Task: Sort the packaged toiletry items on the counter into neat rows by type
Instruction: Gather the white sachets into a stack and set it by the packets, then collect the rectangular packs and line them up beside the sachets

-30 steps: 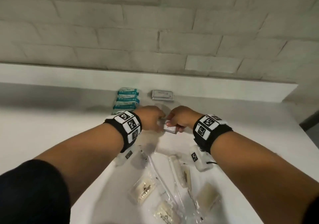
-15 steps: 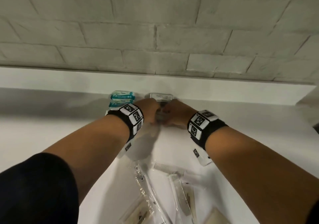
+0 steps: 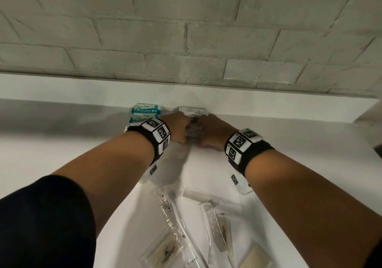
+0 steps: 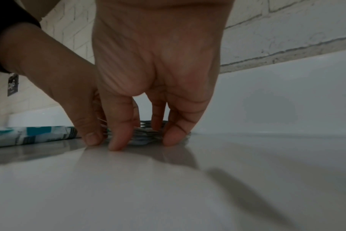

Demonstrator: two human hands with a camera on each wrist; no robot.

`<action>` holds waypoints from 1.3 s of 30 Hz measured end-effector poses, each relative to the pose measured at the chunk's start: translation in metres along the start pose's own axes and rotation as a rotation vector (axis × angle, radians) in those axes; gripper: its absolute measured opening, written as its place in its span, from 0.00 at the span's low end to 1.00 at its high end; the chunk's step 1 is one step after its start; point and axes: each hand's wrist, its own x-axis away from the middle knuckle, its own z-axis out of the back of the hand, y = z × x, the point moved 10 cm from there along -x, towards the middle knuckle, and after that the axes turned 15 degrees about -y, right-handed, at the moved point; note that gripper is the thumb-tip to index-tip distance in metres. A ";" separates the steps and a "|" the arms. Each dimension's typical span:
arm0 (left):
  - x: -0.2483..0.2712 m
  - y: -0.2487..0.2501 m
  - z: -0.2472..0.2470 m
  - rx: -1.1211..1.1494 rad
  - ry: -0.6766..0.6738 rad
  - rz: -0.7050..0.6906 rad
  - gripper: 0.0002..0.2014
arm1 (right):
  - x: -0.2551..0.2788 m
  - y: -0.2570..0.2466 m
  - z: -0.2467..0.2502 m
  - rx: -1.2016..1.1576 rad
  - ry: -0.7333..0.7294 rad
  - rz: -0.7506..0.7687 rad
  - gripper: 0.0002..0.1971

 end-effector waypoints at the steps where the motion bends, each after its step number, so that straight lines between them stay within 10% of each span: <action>1: 0.002 -0.001 0.000 0.007 0.016 -0.005 0.17 | 0.000 0.003 0.000 -0.023 0.005 -0.007 0.35; 7: 0.029 -0.004 0.002 0.000 0.089 0.065 0.37 | 0.020 0.021 -0.003 -0.134 -0.019 -0.067 0.43; 15: 0.120 0.048 -0.013 -0.107 0.138 0.024 0.19 | 0.127 0.013 -0.023 -0.144 -0.077 0.041 0.20; 18: 0.154 0.058 -0.047 -0.170 -0.033 0.099 0.18 | 0.173 0.010 -0.064 0.012 -0.215 0.043 0.09; 23: 0.202 0.056 -0.111 -0.247 -0.296 0.258 0.22 | 0.227 0.014 -0.128 0.258 -0.374 0.065 0.19; 28: 0.220 0.062 -0.145 -0.038 -0.145 0.245 0.33 | 0.240 0.010 -0.147 0.370 -0.283 0.134 0.37; 39: 0.243 0.089 -0.140 0.059 0.064 0.034 0.13 | 0.237 -0.031 -0.129 0.441 -0.060 0.279 0.10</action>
